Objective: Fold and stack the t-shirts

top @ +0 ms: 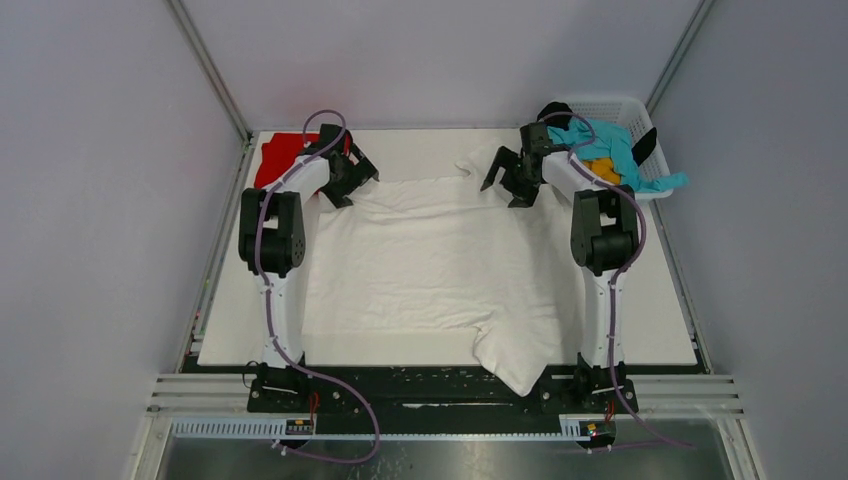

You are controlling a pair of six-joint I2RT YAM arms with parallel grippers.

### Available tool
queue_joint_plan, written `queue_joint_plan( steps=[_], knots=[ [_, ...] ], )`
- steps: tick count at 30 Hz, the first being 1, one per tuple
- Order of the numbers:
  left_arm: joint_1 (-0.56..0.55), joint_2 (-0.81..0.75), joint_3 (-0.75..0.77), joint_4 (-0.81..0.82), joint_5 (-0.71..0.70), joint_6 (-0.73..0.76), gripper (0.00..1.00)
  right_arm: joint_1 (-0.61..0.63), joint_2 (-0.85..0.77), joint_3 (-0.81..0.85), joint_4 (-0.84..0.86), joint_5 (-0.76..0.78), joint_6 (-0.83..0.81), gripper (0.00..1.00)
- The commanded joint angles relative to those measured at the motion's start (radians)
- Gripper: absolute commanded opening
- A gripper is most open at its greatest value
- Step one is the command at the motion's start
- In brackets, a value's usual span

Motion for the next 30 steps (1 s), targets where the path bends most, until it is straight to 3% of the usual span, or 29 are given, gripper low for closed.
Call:
queue_joint_plan(
  steps=[1, 5, 8, 14, 20, 25, 30],
  knots=[
    [0.0, 0.069, 0.126, -0.058, -0.048, -0.005, 0.99, -0.002, 0.047, 0.143, -0.097, 0.021, -0.047, 1.0],
    [-0.001, 0.041, 0.214, -0.11, -0.035, 0.018, 0.99, 0.003, -0.017, 0.182, -0.142, 0.026, -0.085, 0.99],
    [-0.016, -0.077, 0.146, -0.109, -0.049, 0.043, 0.99, 0.025, -0.157, 0.074, -0.132, 0.097, -0.133, 0.99],
    [-0.077, -0.465, -0.262, -0.082, -0.169, 0.064, 0.99, 0.088, -0.541, -0.356, -0.022, 0.214, -0.161, 0.99],
    [-0.127, -0.867, -0.727, -0.177, -0.271, -0.043, 0.99, 0.09, -0.857, -0.771, 0.099, 0.164, -0.106, 0.99],
    [-0.165, -1.157, -1.02, -0.285, -0.313, -0.189, 0.99, 0.088, -1.004, -0.921, 0.133, 0.199, -0.092, 0.99],
    [-0.165, -1.356, -1.187, -0.363, -0.403, -0.336, 0.94, 0.088, -1.039, -0.949, 0.138, 0.203, -0.094, 1.0]
  ],
)
